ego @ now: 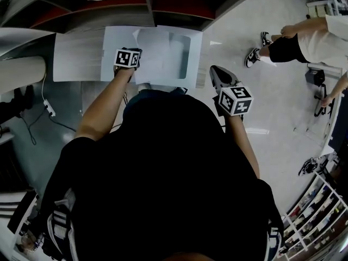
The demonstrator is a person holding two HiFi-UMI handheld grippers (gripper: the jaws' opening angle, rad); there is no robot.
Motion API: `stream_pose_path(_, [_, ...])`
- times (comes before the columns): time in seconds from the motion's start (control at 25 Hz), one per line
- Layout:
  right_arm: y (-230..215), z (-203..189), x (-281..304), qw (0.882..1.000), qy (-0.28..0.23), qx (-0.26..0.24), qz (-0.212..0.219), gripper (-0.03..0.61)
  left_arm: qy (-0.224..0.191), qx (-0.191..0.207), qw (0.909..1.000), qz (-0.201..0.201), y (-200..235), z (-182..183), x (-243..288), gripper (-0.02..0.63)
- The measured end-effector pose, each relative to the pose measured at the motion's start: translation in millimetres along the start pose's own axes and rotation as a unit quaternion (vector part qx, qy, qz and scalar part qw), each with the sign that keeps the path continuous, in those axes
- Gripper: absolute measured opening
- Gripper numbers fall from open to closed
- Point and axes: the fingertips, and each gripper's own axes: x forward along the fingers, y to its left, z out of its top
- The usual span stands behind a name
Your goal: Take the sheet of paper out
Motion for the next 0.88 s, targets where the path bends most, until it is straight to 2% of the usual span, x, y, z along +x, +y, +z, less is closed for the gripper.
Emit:
stream_pose_path(0.32, [9.0,3.9,-1.9,1.000,-0.006,-0.007,0.005,0.014,-0.019,-0.010,0.9998,-0.004,3.1,-7.1,-23.3,0.034])
stream_pose_path(0.88, [23.0,8.6,1.2,1.000,-0.018,-0.012,0.014,0.014,-0.092,-0.019,0.9953,-0.022,3.6,8.3,-69.4,0.032])
